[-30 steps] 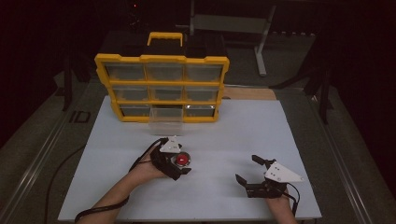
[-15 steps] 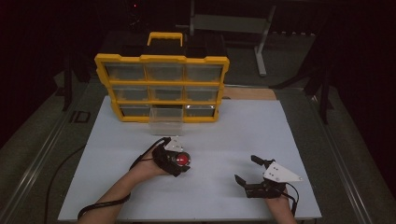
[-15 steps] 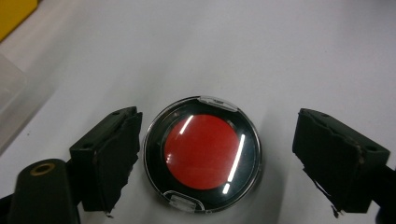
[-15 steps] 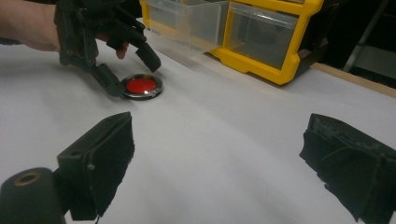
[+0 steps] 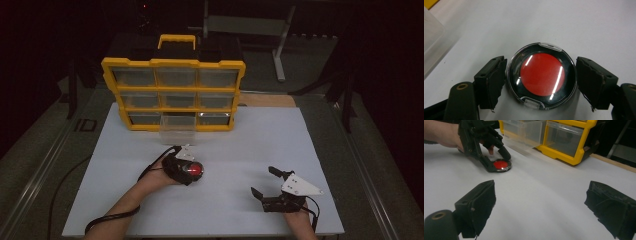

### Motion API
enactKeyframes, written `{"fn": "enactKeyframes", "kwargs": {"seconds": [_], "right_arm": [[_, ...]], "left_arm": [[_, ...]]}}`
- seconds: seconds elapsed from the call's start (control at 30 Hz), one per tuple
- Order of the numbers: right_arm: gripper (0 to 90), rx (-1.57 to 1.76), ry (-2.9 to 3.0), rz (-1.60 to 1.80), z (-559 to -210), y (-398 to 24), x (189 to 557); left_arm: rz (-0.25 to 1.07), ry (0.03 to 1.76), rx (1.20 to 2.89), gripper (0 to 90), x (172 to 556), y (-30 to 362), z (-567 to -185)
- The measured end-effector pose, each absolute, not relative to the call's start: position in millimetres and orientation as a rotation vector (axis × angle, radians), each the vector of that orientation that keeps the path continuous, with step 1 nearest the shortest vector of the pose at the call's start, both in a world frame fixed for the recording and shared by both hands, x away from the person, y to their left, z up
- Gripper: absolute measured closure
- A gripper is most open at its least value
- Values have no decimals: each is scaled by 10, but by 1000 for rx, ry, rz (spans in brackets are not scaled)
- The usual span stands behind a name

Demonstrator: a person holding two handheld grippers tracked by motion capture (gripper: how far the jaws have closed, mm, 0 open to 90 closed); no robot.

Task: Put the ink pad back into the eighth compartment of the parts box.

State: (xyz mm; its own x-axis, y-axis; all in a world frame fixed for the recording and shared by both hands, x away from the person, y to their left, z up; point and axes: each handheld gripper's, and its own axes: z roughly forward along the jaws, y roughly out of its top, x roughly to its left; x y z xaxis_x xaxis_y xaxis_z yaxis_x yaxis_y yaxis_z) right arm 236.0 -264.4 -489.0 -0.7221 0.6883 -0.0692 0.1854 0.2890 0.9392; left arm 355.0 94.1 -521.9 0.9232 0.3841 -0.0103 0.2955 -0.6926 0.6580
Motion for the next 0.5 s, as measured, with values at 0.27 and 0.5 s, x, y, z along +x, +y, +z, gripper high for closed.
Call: {"fn": "enactKeyframes", "kwargs": {"seconds": [0.27,0.5], "right_arm": [[87,786,2101,1427,-4905,-2646,2374],[88,791,2101,1426,-4908,-2649,2384]], "left_arm": [[171,488,2406,298,3538,905,-5198],[174,501,2431,302,3537,876,-5177]]}}
